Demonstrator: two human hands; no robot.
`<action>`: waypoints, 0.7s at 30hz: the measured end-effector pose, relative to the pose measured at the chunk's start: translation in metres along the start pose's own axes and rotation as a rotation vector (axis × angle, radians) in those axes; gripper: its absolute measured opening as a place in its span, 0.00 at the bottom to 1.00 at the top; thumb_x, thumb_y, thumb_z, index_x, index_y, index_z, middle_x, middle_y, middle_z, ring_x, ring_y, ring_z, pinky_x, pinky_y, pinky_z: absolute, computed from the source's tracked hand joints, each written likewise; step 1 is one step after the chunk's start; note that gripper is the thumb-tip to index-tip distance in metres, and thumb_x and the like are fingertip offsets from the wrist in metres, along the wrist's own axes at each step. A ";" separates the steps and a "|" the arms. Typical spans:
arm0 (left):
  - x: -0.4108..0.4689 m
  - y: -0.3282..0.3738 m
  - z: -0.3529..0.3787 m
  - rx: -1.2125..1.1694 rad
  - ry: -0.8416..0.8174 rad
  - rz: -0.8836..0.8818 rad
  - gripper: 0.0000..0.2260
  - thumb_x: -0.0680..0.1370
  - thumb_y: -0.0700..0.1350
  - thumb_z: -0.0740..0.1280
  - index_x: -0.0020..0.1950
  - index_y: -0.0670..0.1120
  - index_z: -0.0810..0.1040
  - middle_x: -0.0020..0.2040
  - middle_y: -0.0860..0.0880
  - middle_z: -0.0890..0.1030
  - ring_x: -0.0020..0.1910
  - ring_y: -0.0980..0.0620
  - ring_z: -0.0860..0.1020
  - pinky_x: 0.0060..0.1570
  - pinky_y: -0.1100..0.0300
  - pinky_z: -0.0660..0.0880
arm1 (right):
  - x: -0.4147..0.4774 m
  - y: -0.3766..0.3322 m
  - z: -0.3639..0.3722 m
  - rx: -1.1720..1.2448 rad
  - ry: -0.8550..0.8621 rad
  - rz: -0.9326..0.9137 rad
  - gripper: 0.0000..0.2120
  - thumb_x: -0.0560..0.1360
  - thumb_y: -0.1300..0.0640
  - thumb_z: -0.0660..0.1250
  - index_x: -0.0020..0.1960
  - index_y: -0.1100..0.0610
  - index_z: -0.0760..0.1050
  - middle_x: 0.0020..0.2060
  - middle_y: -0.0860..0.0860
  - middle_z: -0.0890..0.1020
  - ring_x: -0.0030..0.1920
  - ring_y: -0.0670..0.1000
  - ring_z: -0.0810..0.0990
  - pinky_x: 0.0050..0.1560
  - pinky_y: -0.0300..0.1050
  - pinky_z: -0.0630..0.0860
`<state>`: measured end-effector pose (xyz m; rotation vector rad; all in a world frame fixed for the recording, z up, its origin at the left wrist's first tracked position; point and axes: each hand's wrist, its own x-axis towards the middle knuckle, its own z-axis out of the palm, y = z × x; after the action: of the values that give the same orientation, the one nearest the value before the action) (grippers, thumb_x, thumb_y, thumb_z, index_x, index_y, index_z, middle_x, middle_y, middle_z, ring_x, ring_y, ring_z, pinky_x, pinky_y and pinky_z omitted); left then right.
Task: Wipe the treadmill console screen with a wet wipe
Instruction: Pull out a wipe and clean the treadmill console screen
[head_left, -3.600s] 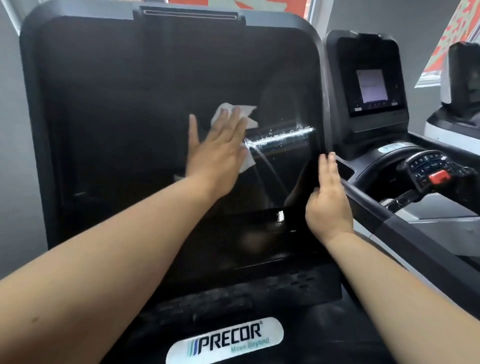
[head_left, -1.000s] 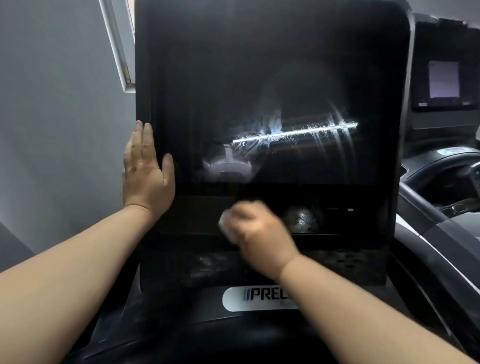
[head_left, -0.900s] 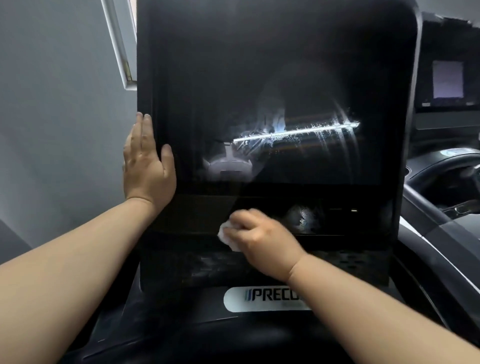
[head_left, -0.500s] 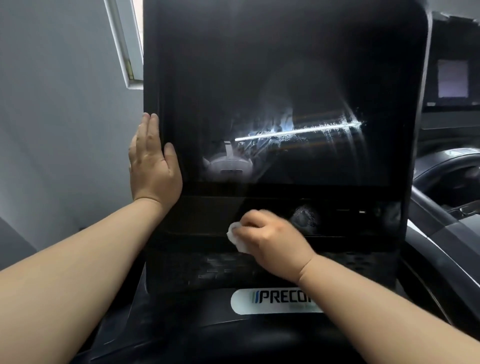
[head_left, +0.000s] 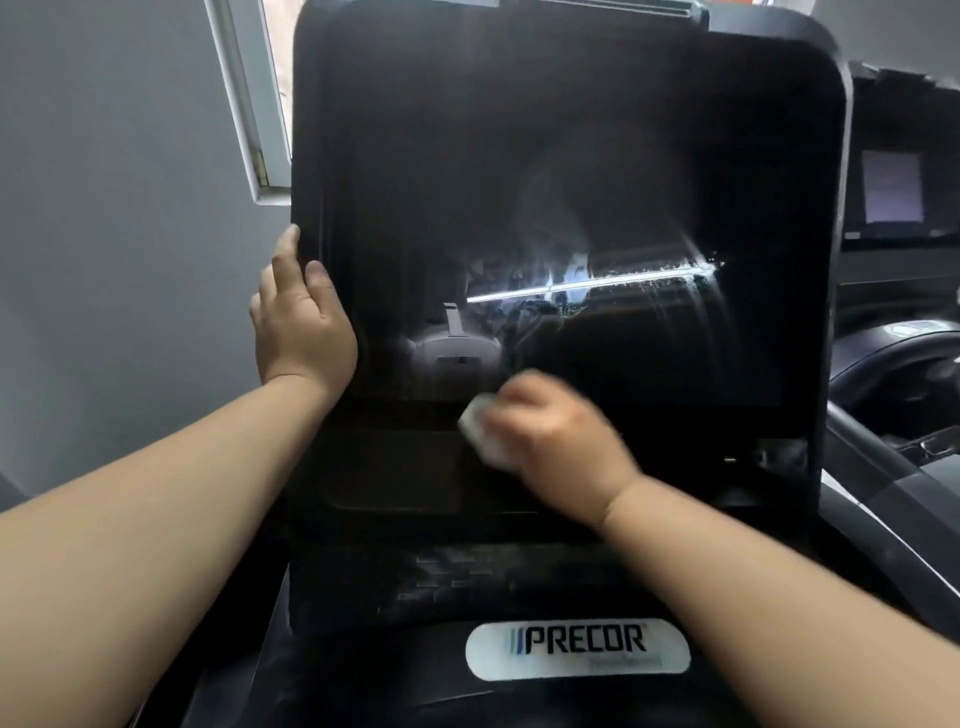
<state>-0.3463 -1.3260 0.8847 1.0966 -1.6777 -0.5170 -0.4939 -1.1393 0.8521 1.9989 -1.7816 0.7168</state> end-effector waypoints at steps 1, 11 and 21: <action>0.005 0.001 -0.001 -0.009 0.005 0.000 0.19 0.83 0.50 0.49 0.74 0.51 0.61 0.71 0.45 0.67 0.69 0.43 0.64 0.65 0.50 0.61 | 0.018 0.016 -0.012 0.003 0.143 0.133 0.02 0.70 0.62 0.72 0.43 0.59 0.83 0.40 0.56 0.79 0.38 0.55 0.77 0.41 0.43 0.75; 0.022 -0.002 0.005 -0.060 0.020 0.002 0.19 0.82 0.52 0.48 0.72 0.52 0.62 0.67 0.45 0.73 0.64 0.42 0.70 0.61 0.49 0.66 | 0.011 -0.023 0.014 0.020 0.036 0.046 0.06 0.70 0.66 0.68 0.46 0.61 0.80 0.43 0.55 0.78 0.41 0.55 0.75 0.38 0.48 0.75; 0.041 0.006 0.001 -0.039 -0.032 -0.049 0.18 0.79 0.51 0.48 0.67 0.48 0.62 0.61 0.39 0.75 0.59 0.41 0.70 0.54 0.46 0.68 | 0.103 0.051 -0.039 0.004 0.518 0.647 0.07 0.73 0.63 0.67 0.49 0.62 0.83 0.49 0.59 0.76 0.45 0.58 0.78 0.48 0.34 0.67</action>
<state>-0.3520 -1.3577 0.9104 1.1088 -1.6652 -0.5996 -0.5419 -1.2056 0.9414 1.0550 -2.0575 1.2824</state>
